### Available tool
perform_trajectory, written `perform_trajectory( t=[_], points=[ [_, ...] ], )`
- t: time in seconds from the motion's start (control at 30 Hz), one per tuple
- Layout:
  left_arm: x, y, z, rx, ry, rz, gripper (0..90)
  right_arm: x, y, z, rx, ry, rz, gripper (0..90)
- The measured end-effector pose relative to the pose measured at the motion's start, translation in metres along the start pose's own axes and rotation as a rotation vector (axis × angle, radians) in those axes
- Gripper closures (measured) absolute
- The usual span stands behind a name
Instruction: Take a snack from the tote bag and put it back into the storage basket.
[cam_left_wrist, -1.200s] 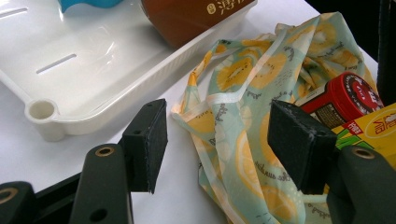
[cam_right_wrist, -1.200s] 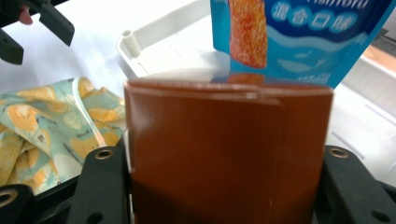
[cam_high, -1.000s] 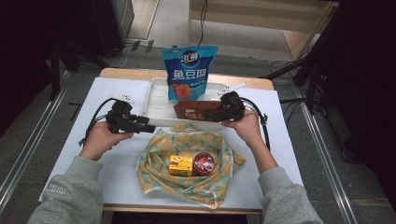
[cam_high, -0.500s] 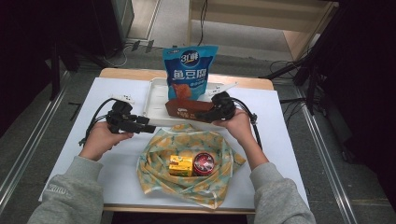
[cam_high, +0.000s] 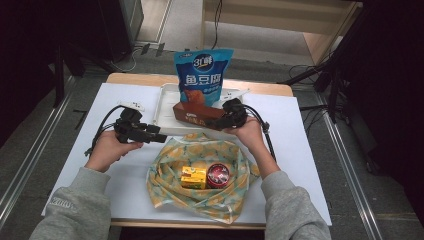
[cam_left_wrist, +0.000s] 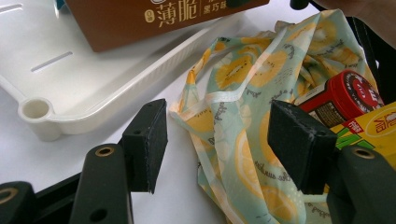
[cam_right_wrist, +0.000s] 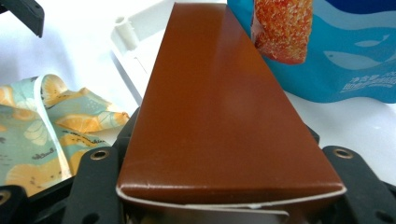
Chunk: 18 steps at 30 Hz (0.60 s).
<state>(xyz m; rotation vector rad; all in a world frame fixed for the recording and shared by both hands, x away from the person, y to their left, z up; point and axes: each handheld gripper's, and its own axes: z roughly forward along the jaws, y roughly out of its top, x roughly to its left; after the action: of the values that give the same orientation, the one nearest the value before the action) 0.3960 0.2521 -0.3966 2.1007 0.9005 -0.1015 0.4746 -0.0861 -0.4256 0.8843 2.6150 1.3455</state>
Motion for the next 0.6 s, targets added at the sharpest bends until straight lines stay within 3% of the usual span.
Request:
perform_trajectory(
  t=[0.13,0.47,0.6],
  points=[
    [0.0,0.0,0.001,0.003,0.0,0.002,38.6,0.0,0.001,0.003,0.014,0.002,0.01,42.1],
    [0.0,-0.001,0.001,0.004,-0.001,0.004,38.6,0.0,0.011,0.016,0.042,-0.004,-0.017,41.3],
    [0.0,-0.001,0.001,0.006,-0.001,0.002,38.7,-0.001,0.011,0.023,0.077,-0.01,-0.015,40.7]
  ],
)
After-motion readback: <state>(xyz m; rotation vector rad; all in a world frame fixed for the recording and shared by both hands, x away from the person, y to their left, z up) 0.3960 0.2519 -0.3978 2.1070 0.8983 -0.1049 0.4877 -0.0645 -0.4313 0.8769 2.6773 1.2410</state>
